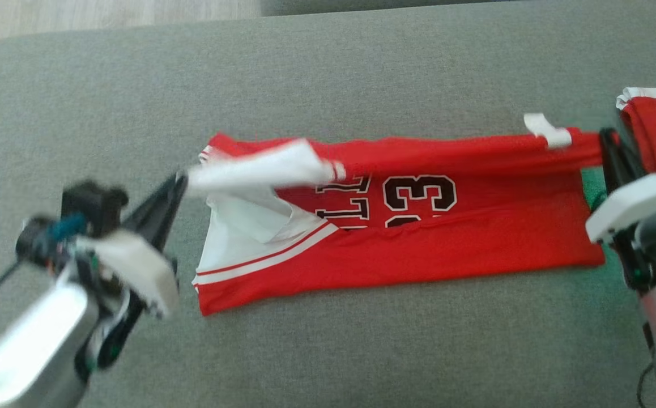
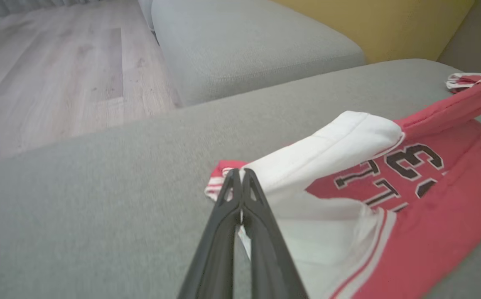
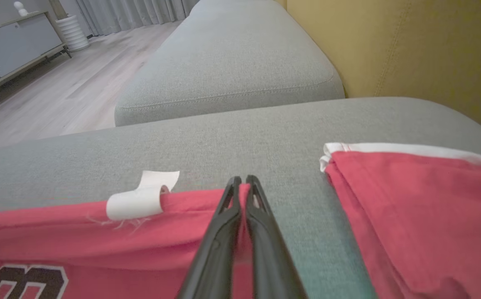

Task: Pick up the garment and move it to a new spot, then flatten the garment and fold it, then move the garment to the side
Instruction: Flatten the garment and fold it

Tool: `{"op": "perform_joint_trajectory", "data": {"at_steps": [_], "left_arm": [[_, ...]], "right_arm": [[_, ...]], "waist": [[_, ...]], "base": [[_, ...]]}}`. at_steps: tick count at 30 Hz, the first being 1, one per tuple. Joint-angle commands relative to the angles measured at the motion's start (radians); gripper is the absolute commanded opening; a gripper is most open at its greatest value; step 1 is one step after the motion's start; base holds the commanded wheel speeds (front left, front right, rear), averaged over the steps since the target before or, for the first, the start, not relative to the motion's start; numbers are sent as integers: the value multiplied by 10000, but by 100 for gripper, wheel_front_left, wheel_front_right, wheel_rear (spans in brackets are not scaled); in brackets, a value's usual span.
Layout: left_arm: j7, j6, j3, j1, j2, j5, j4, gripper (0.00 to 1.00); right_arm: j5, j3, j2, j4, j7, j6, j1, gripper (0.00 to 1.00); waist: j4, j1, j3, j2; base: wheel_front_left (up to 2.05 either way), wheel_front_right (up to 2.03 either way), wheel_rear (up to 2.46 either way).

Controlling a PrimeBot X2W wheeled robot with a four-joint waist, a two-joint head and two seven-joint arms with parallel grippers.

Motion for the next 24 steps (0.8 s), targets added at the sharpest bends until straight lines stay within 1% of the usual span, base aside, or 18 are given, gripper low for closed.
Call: {"op": "perform_joint_trajectory", "data": {"at_steps": [1,4,7,10,14,15,16,17,18,19,20,24], "left_arm": [[-97,129,636,-349,559,-19,-331,0],[-227,479,681,381,778,-130,-919,0],[-335,717,607,908,822,-161,-1348,0],[-427,863,473,1302,721,-200,-1551,0],[-609,974,283,1634,473,-193,-1447,0],[-674,999,247,1680,401,-175,-1378,0],[-743,996,213,1717,314,-178,-1303,0],[-795,959,182,1761,212,-235,-1225,9],[-847,949,170,1800,123,-287,-1131,33],[-897,963,153,1828,59,-292,-1018,60],[-948,1005,130,1854,1,-263,-905,100],[-1641,1280,140,2082,-344,-39,-585,100]], "right_arm": [[-22,38,-161,-346,-42,-9,18,0],[-114,-231,-108,-615,71,-9,468,0],[-205,-511,-23,-921,216,-9,912,0],[-292,-736,93,-1232,379,-9,1350,0],[-434,-984,288,-1571,602,-9,1770,0],[-474,-1028,337,-1648,650,-9,1831,4],[-511,-1079,379,-1712,698,-9,1880,30],[-551,-1139,420,-1764,748,-9,1917,86],[-635,-1226,455,-1812,770,-9,1949,100],[-764,-1326,490,-1861,749,-9,1980,100],[-870,-1425,546,-1914,709,-9,2028,100],[-1048,-1774,858,-2196,527,-9,2496,100]], "waist": [[9,2,-5,0],[60,2,-23,0],[119,2,-10,0],[164,2,18,0],[162,2,74,0],[151,2,88,0],[143,2,99,0],[133,2,104,0],[119,2,100,0],[99,2,78,0],[81,2,36,0],[14,2,-280,0]], "base": [[0,0,0],[0,0,0],[0,0,0],[0,0,0],[0,0,0],[0,0,0],[0,0,0],[0,0,0],[0,0,0],[0,0,0],[0,0,0],[0,0,0]]}}
